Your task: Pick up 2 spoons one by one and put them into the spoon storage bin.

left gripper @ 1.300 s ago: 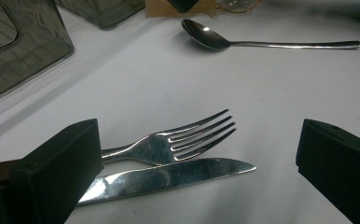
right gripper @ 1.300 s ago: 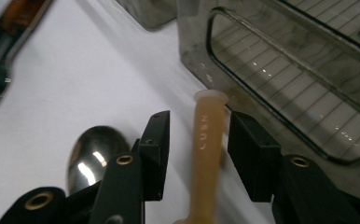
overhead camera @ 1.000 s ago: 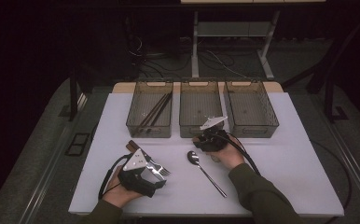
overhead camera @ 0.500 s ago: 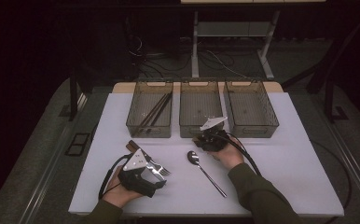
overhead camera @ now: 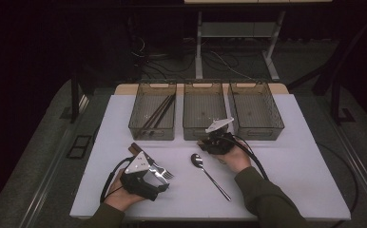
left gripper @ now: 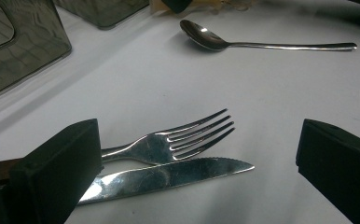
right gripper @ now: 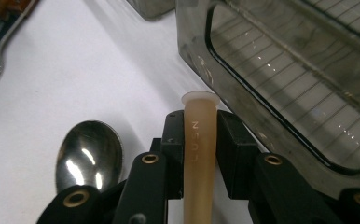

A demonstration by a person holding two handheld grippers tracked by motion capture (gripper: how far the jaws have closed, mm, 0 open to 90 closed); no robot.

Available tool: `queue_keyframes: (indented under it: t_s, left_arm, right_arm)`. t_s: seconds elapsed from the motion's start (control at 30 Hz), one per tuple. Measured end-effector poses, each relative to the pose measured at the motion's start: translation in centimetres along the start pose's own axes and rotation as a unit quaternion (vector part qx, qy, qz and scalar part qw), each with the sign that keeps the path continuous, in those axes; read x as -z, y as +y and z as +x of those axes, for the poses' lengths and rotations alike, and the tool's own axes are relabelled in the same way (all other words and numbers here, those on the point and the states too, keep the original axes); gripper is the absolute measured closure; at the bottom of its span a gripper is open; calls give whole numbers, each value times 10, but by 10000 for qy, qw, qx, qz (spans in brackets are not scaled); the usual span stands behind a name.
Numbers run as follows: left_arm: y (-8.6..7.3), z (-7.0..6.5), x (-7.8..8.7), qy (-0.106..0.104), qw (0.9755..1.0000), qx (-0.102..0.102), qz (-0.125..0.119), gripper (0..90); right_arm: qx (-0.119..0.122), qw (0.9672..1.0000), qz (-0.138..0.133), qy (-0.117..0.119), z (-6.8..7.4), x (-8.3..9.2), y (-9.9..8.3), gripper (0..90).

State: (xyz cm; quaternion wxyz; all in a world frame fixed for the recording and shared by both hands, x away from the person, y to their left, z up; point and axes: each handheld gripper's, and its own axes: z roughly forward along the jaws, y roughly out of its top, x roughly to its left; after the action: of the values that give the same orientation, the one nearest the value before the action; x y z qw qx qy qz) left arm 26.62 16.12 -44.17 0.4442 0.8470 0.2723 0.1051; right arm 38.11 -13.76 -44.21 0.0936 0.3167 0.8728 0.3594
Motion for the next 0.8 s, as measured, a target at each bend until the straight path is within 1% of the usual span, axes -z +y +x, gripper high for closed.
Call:
queue_keyframes:
  t_s: [0.1,0.2,0.3,0.37,0.47,0.57,0.8]
  left_arm:
    - [0,0,0,-29,10000,-6,-17,0]
    - [0,0,0,-56,10000,-14,-31,0]
    - [-1,1,0,-81,9999,-29,-61,0]
    - [-1,1,0,-101,9999,-46,-65,0]
    - [-1,1,0,-135,9999,-15,-70,0]
    - [-1,1,0,-150,9999,-26,-82,0]
    - [-1,0,-1,-163,9998,1,-119,0]
  right_arm:
    - [-2,10000,-91,40,0,6,2,730]
    - [-113,9997,-202,123,-2,13,4,730]
    - [-95,9995,-268,134,-2,22,6,730]
    - [-128,9993,-304,171,-2,27,8,729]
    - [-133,9990,-361,227,-3,35,10,729]
    - [-128,9987,-414,259,-3,42,14,729]
    - [-51,9983,-534,246,-3,54,27,729]
